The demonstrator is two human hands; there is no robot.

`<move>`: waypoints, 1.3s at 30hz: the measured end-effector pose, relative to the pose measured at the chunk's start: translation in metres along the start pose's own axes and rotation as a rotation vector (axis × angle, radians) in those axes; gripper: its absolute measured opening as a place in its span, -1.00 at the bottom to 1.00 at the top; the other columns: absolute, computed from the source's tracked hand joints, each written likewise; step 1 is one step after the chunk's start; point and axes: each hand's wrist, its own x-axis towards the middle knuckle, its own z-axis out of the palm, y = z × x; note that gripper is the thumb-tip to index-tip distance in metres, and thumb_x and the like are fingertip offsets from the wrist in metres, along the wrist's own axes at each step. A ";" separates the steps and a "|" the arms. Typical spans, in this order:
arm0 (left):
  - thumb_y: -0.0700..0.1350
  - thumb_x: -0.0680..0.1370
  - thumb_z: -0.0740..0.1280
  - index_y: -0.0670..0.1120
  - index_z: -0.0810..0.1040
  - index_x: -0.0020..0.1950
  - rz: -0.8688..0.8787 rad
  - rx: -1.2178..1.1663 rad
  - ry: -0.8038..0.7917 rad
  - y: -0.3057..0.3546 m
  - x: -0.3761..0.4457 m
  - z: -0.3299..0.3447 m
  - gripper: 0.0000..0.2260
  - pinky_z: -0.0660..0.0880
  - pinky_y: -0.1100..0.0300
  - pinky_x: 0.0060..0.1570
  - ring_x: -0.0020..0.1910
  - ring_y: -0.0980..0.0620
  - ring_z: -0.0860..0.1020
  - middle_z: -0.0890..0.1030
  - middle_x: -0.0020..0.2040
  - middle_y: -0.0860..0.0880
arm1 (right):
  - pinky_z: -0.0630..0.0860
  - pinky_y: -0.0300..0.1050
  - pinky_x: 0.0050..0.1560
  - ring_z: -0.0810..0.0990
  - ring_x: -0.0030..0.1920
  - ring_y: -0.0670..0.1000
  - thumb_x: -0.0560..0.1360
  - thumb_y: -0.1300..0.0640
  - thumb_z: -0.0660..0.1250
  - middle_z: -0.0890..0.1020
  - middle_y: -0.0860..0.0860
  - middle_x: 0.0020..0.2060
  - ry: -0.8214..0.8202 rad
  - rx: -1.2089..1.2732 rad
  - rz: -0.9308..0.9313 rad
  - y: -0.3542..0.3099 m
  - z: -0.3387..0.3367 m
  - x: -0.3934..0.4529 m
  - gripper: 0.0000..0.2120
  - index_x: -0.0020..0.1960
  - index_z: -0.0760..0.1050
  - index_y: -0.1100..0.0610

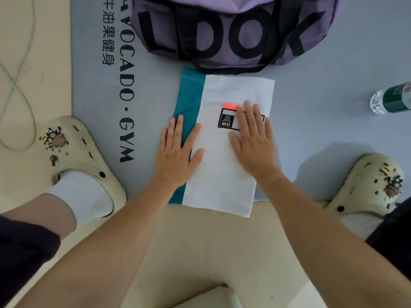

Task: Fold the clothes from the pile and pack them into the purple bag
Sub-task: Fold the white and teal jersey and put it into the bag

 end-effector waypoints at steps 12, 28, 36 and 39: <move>0.09 0.35 0.55 -0.04 0.47 0.03 -0.972 -0.740 0.049 0.052 0.016 -0.044 -0.59 0.56 0.06 -0.18 -0.12 -0.05 0.60 0.60 0.02 -0.02 | 0.27 -0.08 -0.24 0.48 -0.20 0.12 0.55 -0.05 0.30 0.56 0.09 -0.18 0.019 0.555 0.813 -0.013 -0.013 -0.052 -0.71 -0.12 0.41 0.18; 0.01 0.37 0.57 -0.03 0.58 -0.15 -1.048 -1.240 -0.152 0.090 0.030 -0.043 -0.78 0.43 0.28 -0.37 -0.30 0.08 0.53 0.61 -0.25 0.07 | 0.37 -0.09 -0.21 0.48 -0.21 0.04 0.47 -0.01 0.43 0.53 -0.04 -0.28 -0.066 0.747 0.849 0.036 -0.032 -0.044 -0.72 -0.08 0.46 0.19; -0.14 0.50 0.46 -0.03 0.64 0.06 -0.761 -1.404 -0.371 0.050 0.018 -0.050 -0.85 0.54 0.23 -0.06 -0.01 0.08 0.68 0.72 -0.01 0.08 | 0.48 -0.13 -0.22 0.51 -0.24 0.01 0.49 0.09 0.43 0.59 0.04 -0.24 -0.128 1.083 0.799 0.054 -0.045 -0.047 -0.86 -0.11 0.59 0.17; -0.16 0.53 0.42 -0.07 0.62 0.13 -0.754 -1.544 -0.379 0.036 0.017 -0.048 -0.82 0.56 0.22 -0.02 0.06 0.07 0.67 0.70 0.08 0.02 | 0.55 0.01 -0.07 0.58 -0.16 0.04 0.50 0.11 0.42 0.63 0.07 -0.15 -0.147 1.282 0.789 0.059 -0.048 -0.056 -0.92 -0.09 0.59 0.12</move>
